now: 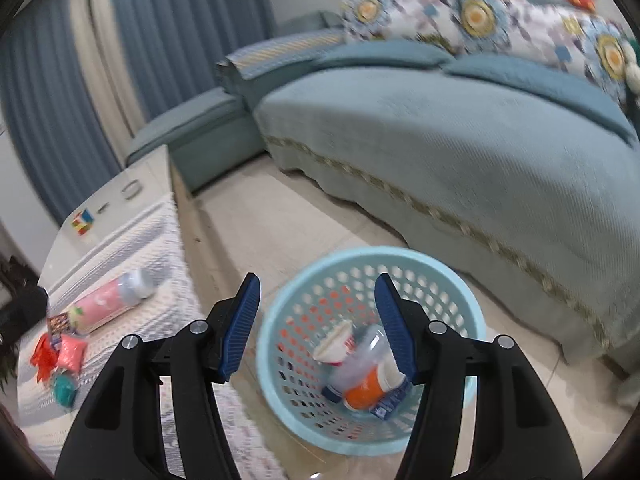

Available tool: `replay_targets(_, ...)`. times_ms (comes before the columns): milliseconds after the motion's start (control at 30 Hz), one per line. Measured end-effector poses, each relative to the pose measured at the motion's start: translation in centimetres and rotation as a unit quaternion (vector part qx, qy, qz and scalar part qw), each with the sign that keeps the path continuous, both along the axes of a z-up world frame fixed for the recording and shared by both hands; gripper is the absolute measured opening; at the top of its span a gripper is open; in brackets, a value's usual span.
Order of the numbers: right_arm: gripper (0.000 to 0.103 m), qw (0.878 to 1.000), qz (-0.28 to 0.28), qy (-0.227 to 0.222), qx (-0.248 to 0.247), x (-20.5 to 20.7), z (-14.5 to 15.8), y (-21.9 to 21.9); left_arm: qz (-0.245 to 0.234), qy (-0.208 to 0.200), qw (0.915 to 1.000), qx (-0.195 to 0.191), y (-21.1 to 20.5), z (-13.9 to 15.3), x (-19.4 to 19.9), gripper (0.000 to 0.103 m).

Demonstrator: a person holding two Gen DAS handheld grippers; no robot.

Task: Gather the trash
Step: 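Carry both items over the wastebasket and open both tools to drop them, then grasp the red plastic bag with left tool while right tool grasps pink bag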

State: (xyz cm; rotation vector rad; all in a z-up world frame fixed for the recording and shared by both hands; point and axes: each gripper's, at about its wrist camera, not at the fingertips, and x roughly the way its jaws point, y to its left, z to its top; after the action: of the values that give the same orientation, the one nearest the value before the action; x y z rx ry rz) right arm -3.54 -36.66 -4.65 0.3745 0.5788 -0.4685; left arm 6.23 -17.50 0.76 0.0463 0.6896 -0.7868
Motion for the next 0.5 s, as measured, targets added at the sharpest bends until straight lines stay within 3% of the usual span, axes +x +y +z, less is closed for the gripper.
replay_targets(167, 0.056, 0.998, 0.055, -0.012, -0.015, 1.6, 1.9, 5.0, 0.052, -0.019, 0.9983, -0.016, 6.3, 2.1, 0.5, 0.065)
replay_targets(300, 0.056, 0.993, 0.118, -0.021, -0.024, 3.7, 2.9, 10.4, 0.112, -0.035, 0.993, -0.016, 12.1, 2.7, 1.2, 0.075)
replay_targets(500, 0.056, 0.977, 0.212, -0.004, 0.001, 8.1, 1.7, 18.4, 0.199, -0.016, 0.9797, -0.018, 20.9, 0.7, 3.8, 0.076)
